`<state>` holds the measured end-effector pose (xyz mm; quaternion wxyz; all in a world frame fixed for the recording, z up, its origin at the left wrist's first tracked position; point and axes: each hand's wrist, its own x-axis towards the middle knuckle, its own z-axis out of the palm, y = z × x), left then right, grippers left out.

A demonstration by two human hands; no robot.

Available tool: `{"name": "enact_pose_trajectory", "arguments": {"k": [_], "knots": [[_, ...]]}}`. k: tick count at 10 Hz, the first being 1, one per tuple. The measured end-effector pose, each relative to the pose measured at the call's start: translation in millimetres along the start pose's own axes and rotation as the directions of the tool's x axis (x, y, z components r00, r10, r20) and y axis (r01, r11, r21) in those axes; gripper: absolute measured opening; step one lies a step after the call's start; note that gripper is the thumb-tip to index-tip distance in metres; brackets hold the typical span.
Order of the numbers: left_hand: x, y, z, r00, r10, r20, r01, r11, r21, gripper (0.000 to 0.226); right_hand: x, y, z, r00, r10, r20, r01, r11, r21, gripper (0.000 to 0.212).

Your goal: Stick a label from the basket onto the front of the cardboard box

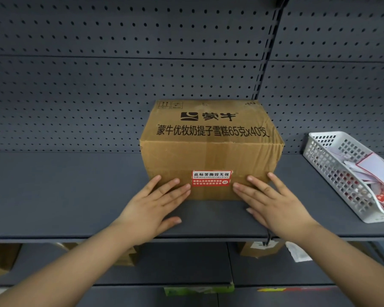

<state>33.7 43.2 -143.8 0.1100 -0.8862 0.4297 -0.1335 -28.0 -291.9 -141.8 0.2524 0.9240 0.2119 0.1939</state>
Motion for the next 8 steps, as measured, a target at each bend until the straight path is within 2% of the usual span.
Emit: {"name": "enact_pose_trajectory", "arguments": {"k": [1, 2, 5, 6, 7, 8], "knots": [[-3, 17, 2, 1.0, -0.012, -0.019, 0.011, 0.997, -0.082, 0.067, -2, -9, -5, 0.998, -0.008, -0.065, 0.013, 0.998, 0.064, 0.055], [11, 36, 3, 0.999, 0.021, -0.046, -0.024, 0.997, -0.071, 0.069, 13, -25, -7, 0.998, -0.038, -0.058, 0.041, 0.997, 0.058, 0.058], [-9, 9, 3, 0.99, -0.141, 0.0, 0.14, 0.984, -0.108, 0.066, -7, -3, -1, 0.996, 0.082, 0.018, -0.082, 0.996, -0.03, 0.057], [-9, 14, 1, 0.988, -0.155, 0.005, 0.154, 0.977, -0.147, 0.066, -6, -11, -5, 0.992, 0.106, 0.062, -0.107, 0.994, 0.012, 0.059], [-14, 21, -7, 0.984, -0.179, -0.021, 0.164, 0.939, -0.302, 0.063, -11, -16, -14, 0.995, 0.099, -0.005, -0.098, 0.99, 0.102, 0.057], [-19, 37, -20, 0.939, -0.344, 0.02, 0.25, 0.641, -0.726, 0.059, -14, -18, -46, 0.946, 0.204, -0.251, -0.112, 0.934, 0.339, 0.041]]}}
